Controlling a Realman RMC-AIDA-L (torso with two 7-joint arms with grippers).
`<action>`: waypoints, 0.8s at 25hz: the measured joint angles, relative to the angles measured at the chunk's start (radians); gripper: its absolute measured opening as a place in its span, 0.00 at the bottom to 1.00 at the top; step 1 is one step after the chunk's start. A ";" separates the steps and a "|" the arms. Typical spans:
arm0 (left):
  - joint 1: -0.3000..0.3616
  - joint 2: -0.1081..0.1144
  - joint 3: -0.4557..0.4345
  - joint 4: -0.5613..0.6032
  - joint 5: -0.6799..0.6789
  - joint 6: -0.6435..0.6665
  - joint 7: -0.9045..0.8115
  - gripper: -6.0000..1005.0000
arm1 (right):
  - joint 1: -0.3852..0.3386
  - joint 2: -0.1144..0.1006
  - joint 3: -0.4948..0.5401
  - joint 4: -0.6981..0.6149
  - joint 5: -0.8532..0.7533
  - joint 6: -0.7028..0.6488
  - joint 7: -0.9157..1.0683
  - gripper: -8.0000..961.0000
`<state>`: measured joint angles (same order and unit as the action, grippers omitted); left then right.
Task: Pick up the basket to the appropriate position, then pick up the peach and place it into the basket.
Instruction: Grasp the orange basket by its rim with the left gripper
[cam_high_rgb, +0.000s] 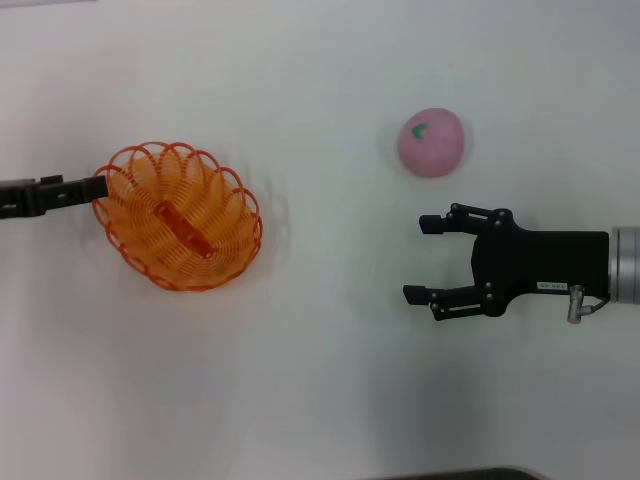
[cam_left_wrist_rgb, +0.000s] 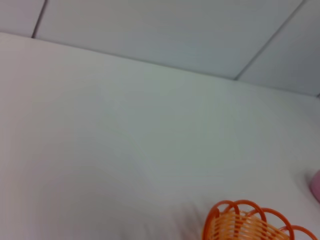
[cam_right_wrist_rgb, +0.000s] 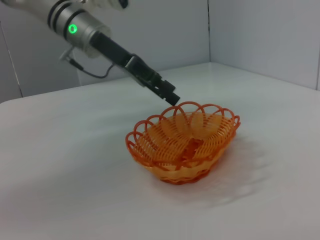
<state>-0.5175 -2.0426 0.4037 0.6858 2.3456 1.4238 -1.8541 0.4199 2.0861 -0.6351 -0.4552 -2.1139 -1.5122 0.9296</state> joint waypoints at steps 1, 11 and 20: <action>-0.015 0.004 0.023 0.002 0.010 -0.014 -0.022 0.87 | 0.000 0.000 0.000 0.001 0.000 0.000 0.000 1.00; -0.098 0.010 0.190 0.085 0.051 -0.070 -0.172 0.87 | 0.009 0.000 0.000 0.001 0.000 -0.005 0.000 1.00; -0.203 0.010 0.360 0.109 0.195 -0.073 -0.252 0.87 | 0.008 0.000 -0.005 0.001 0.000 -0.003 0.001 1.00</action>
<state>-0.7208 -2.0324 0.7634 0.7951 2.5407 1.3510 -2.1060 0.4282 2.0862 -0.6402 -0.4547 -2.1137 -1.5153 0.9310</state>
